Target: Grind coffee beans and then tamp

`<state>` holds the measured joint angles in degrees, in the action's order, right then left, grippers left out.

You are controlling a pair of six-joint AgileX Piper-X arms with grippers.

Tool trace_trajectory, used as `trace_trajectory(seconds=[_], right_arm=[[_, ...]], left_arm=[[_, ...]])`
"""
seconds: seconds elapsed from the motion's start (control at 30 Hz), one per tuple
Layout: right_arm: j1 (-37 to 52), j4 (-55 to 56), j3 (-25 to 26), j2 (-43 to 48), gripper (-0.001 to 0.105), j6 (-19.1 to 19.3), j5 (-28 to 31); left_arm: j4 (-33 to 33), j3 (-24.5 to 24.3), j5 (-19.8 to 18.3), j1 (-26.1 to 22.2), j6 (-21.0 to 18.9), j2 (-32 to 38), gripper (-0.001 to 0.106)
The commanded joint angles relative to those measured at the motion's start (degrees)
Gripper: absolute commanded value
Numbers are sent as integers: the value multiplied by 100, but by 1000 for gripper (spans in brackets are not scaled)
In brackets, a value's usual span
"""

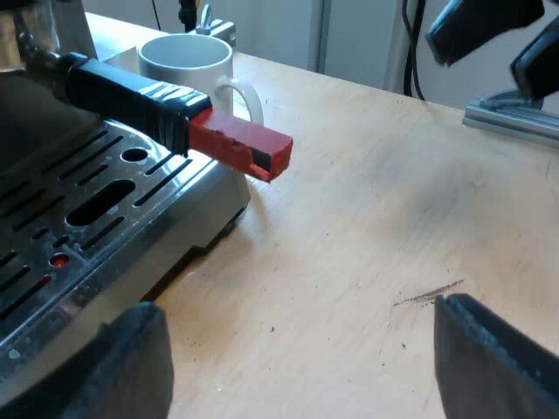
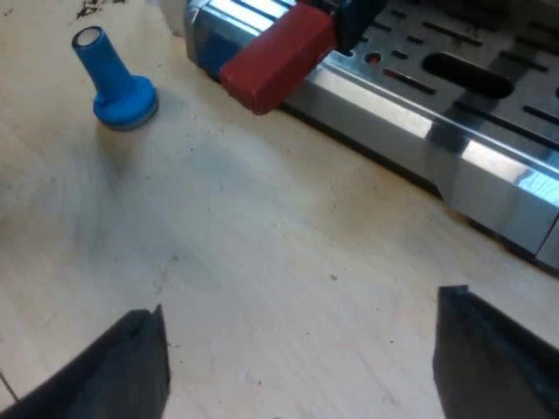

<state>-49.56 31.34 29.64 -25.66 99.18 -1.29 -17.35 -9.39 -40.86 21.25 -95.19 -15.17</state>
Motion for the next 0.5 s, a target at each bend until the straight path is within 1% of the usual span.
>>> trace_trajectory(seconds=[0.03, 0.07, 0.13, 0.23, 0.27, 0.37, 0.43, 0.5], right_arm=[[-406, -384, -87, -71, 51, -186, 492], [-510, -439, -124, -113, 48, -258, 629], [-911, -604, -185, -233, 36, -392, 968], [-1269, -914, -261, -424, 27, -450, 1351], [-1453, -1110, -290, -556, 24, -449, 1587], [-1861, -1579, -316, -961, 23, -496, 2175], [-2120, -1896, -316, -1283, 23, -520, 2798], [-2286, -2179, -316, -1554, 23, -564, 3076]], left_arm=[[111, -10, 14, 17, 34, 7, 65], [111, -10, 14, 17, 34, 7, 65], [111, -10, 14, 17, 34, 7, 65], [123, -10, 14, 17, 34, 7, 65], [142, -10, 14, 17, 34, 7, 65], [141, -10, 14, 17, 34, 7, 65], [141, -10, 14, 17, 34, 7, 65], [141, -10, 14, 17, 34, 7, 65]])
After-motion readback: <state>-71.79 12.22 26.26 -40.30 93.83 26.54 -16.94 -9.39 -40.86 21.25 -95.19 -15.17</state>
